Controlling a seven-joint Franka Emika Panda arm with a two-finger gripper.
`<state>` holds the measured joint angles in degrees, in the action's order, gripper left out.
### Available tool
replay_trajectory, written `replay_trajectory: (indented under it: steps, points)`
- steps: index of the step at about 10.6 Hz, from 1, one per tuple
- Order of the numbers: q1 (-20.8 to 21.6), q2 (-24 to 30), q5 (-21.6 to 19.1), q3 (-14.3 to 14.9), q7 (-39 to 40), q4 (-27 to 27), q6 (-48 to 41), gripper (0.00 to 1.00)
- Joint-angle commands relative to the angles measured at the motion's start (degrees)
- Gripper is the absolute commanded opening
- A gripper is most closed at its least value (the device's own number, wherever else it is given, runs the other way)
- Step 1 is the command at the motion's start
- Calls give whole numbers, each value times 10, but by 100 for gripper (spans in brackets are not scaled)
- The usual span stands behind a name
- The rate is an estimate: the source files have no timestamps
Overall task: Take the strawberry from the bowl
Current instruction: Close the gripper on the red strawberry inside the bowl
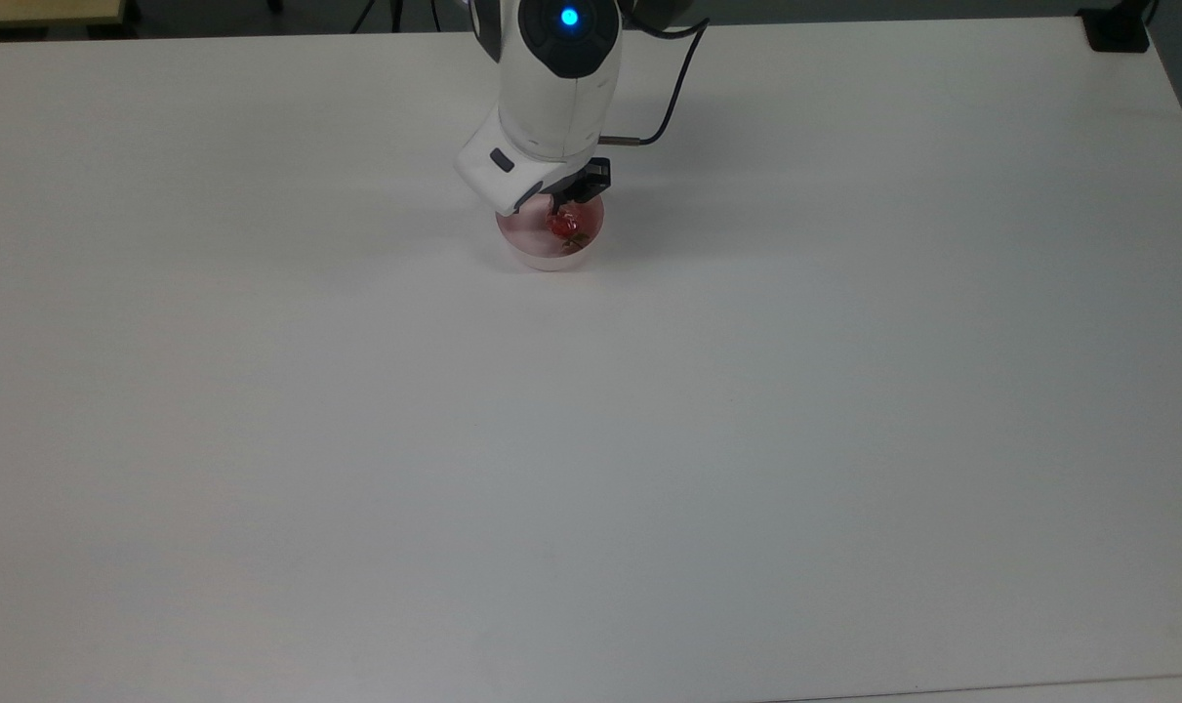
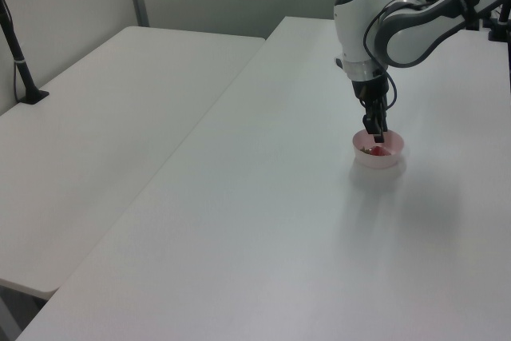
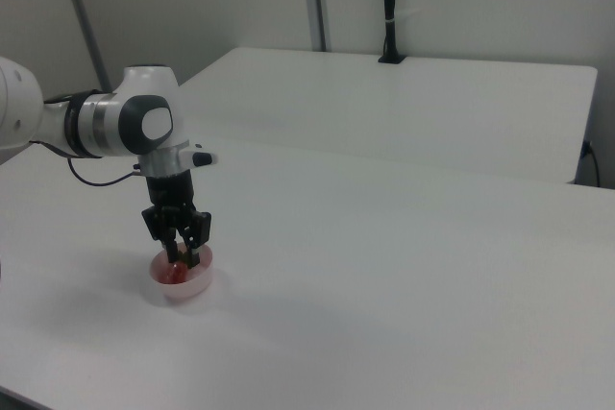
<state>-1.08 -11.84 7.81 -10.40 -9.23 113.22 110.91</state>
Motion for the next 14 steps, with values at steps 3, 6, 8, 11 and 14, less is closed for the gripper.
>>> replay_trajectory:
  steps: [3, 6, 8, 11, 14]
  points:
    - [2, -25, 12, -16, -14, -2, 13, 83]
    - [1, -47, 12, -17, -16, -2, 48, 85]
    - [1, -53, 12, -17, -13, -2, 52, 73]
    - [-4, -44, 12, -17, -9, -5, 47, 47]
    - [-23, -3, 5, -18, 10, -12, 20, 46]
